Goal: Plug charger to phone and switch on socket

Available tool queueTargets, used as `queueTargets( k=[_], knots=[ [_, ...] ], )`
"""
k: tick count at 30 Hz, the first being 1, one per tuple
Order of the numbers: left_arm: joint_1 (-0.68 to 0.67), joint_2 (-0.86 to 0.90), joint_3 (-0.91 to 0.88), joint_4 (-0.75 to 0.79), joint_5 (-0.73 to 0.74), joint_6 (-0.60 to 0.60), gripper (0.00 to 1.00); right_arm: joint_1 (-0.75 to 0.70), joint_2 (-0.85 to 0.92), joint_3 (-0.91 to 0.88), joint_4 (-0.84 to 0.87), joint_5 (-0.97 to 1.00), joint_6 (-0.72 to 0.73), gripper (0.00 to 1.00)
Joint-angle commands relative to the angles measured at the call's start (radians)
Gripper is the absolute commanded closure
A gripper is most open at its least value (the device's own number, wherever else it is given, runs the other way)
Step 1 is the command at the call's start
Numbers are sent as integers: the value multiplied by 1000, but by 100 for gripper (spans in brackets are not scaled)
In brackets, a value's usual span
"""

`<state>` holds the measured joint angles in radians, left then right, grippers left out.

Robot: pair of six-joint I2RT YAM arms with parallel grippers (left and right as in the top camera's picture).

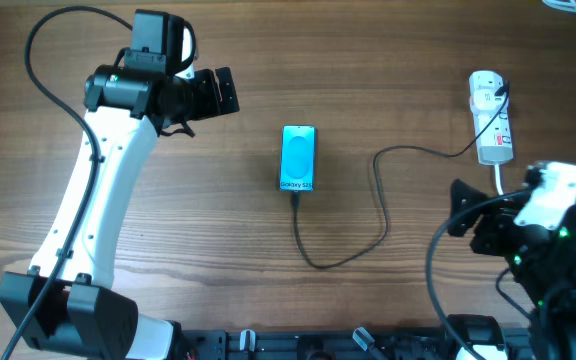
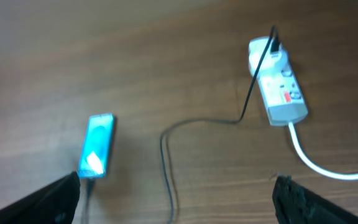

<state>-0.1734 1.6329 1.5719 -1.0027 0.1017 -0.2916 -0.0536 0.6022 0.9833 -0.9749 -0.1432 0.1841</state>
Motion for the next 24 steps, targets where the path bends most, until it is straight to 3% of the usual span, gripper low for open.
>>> queueTargets(
  k=[1, 11, 17, 24],
  knots=[
    [3, 5, 1, 2, -3, -8, 0, 5, -137, -138, 131, -87, -105, 0],
    [3, 5, 1, 2, -3, -8, 0, 6, -459, -628, 575, -121, -102, 0],
    [3, 5, 1, 2, -3, -8, 0, 7, -581, -795, 698, -121, -102, 0],
    [3, 5, 1, 2, -3, -8, 0, 28, -599, -927, 874, -116, -112, 0]
  ],
)
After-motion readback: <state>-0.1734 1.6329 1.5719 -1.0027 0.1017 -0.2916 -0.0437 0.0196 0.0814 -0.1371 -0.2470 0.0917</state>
